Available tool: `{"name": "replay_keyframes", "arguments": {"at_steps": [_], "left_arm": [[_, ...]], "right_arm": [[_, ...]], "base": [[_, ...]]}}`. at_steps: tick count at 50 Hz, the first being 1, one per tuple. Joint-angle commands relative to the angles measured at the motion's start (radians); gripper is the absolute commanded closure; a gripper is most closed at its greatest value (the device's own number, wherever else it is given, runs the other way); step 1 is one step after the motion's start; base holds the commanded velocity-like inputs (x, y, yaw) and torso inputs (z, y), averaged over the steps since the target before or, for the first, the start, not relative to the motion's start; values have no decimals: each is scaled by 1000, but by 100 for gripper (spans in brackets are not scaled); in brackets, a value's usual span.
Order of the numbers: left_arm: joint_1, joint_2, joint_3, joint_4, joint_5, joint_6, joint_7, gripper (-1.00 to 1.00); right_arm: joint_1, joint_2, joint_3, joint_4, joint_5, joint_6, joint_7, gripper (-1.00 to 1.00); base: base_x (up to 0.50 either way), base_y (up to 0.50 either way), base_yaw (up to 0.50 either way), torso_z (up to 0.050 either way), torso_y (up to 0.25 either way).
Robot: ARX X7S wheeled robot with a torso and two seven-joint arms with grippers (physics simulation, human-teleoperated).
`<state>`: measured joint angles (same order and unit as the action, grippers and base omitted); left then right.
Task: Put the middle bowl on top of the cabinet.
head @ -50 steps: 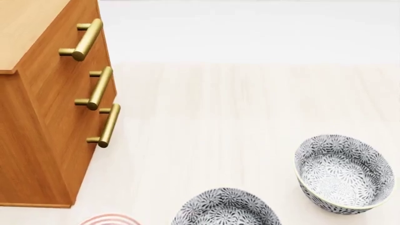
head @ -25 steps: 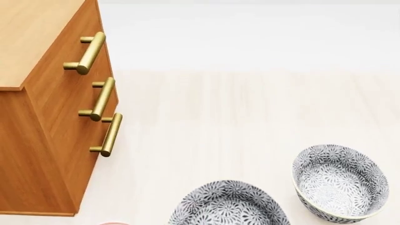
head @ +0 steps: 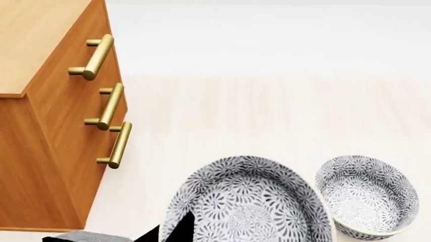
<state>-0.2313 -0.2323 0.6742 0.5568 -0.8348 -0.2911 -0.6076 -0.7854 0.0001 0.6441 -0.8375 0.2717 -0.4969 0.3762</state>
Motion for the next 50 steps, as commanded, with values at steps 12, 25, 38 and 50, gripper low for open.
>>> {"name": "replay_keyframes", "arguments": {"at_steps": [12, 25, 38, 50], "left_arm": [[-444, -37, -127, 348, -461, -273, -478, 100], [-818, -58, -255, 264, -935, -192, -772, 100], [-1014, -20, -300, 21, -1135, -93, -855, 100], [-1161, -6, -301, -221, -1176, -18, -935, 100]], "right_arm": [[0, 0, -30, -8, -31, -1, 23, -100], [0, 0, -87, -40, -95, 22, 68, -100], [0, 0, -125, -67, -134, 46, 94, -100], [0, 0, -125, -61, -132, 40, 94, -100]], "base": [[0, 0, 0, 0, 0], [0, 0, 0, 0, 0], [0, 0, 0, 0, 0], [0, 0, 0, 0, 0]]}}
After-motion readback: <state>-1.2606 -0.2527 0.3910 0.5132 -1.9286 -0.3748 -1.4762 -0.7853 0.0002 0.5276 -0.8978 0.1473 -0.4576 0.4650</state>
